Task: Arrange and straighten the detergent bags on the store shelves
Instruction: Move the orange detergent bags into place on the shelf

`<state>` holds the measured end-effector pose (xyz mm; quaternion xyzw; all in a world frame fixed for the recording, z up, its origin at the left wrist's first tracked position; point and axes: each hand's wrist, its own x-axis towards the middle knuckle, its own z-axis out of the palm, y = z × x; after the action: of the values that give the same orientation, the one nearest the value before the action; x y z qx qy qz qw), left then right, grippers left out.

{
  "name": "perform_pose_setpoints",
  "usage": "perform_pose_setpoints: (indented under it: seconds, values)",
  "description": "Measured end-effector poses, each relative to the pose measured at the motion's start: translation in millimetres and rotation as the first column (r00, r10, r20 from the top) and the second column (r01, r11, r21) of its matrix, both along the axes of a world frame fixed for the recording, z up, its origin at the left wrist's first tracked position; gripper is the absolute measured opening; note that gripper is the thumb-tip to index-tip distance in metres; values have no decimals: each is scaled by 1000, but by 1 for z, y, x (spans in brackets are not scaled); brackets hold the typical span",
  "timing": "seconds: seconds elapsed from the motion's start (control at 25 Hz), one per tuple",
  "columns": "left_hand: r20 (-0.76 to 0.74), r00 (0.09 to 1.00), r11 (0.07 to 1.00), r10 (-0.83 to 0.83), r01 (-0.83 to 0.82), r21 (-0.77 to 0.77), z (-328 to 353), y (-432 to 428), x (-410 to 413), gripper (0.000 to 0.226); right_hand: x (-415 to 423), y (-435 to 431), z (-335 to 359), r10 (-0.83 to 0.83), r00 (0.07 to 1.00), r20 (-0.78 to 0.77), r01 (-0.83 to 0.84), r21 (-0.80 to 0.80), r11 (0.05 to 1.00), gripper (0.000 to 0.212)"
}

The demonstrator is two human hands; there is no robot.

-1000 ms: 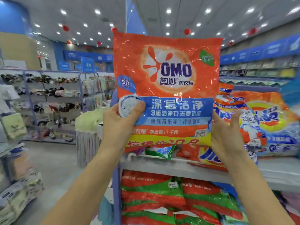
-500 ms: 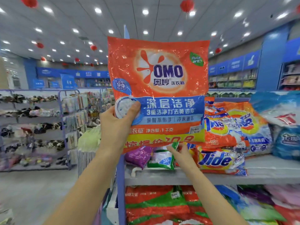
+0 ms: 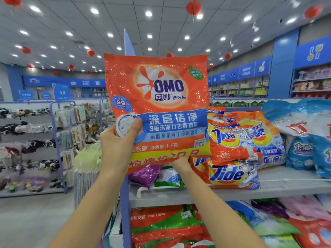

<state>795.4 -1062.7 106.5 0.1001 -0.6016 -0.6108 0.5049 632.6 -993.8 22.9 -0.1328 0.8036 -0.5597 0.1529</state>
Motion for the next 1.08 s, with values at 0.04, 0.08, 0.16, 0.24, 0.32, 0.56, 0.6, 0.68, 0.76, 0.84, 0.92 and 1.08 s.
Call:
perform_pose_setpoints:
  seconds: [0.04,0.08,0.16,0.24,0.32,0.56,0.6,0.68,0.76,0.84,0.92,1.08]
  values:
    - [3,1000,1000,10,-10,-1,0,0,-1,13,-2,-4,-2,-15,1000,20,15,-7,1000,57]
    - [5,1000,1000,18,-18,-2,0,-1,-1,13,-1,-11,0,-41,998,46,42,-17,999,59]
    - [-3,1000,1000,24,-24,-9,1,-2,0,12,-4,-26,1,-147,989,21,145,79,986,65]
    - [-6,1000,1000,27,-27,-15,1,-5,1,11,-9,-32,1,-152,982,-113,179,291,940,78]
    - [1,999,999,32,-32,-3,0,-8,0,12,-8,-36,3,-114,966,-230,201,400,894,79]
    - [23,998,998,54,-55,33,1,-20,5,16,-21,-36,-6,-231,928,-293,304,235,923,29]
    - [18,998,997,62,-62,40,1,-21,7,16,-23,-35,-8,-274,918,-286,326,152,933,25]
    - [2,997,996,75,-75,52,3,-23,12,16,-30,-31,-11,-356,902,-246,348,-74,934,19]
    - [-26,996,994,90,-89,58,6,-25,16,16,-30,-20,-1,-357,912,-201,285,-315,905,9]
    - [-55,993,992,103,-99,73,9,-26,18,15,-23,-1,16,-287,946,-149,180,-494,851,21]
    - [-82,991,990,108,-100,95,13,-26,21,15,-9,26,28,-218,975,-50,132,-659,741,20]
    - [-102,990,990,92,-80,113,16,-20,19,15,26,102,34,-169,985,-20,95,-761,642,4]
